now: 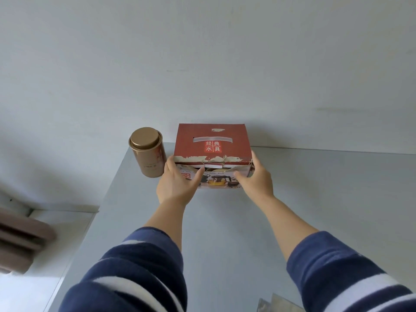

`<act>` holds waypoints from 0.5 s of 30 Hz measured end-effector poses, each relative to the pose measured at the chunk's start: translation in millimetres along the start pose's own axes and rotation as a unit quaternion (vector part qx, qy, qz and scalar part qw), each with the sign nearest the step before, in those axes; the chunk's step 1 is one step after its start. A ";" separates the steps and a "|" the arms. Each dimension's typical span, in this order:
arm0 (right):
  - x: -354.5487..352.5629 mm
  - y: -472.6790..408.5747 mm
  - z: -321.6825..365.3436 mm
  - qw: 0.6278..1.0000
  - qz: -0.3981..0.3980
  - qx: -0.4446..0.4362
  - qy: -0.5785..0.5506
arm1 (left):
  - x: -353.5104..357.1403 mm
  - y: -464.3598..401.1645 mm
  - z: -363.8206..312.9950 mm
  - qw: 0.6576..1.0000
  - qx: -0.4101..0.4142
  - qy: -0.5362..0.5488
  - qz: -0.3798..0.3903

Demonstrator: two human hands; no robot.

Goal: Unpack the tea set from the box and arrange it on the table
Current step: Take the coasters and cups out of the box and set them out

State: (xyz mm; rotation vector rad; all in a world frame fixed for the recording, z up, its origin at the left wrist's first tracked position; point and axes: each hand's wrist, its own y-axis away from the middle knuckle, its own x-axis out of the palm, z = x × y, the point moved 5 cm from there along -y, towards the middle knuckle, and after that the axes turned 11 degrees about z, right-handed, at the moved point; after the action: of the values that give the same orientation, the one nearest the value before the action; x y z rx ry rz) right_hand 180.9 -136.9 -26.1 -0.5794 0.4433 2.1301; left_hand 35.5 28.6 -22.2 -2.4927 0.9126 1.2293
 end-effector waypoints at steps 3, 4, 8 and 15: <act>0.7 7.3 -5.9 0.997 -0.005 0.003 -0.083 | 4.7 10.9 1.7 1.000 -0.001 0.002 0.004; -0.6 8.3 -6.7 0.992 -0.017 0.003 -0.121 | 5.0 12.8 1.6 1.000 -0.003 0.005 0.003; -14.5 3.4 13.2 0.970 -0.091 -0.016 -0.225 | 5.6 11.7 3.6 1.000 -0.008 0.018 0.015; -30.1 -63.3 74.3 0.988 -0.019 -0.108 -0.113 | -0.4 -7.1 6.3 0.998 0.028 0.025 0.049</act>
State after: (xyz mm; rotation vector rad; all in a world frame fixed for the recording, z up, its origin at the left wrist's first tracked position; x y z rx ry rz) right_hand 230.3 -83.3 45.5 -0.4544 0.0763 2.1907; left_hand 35.6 37.1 -26.4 -2.4724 1.0771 1.1580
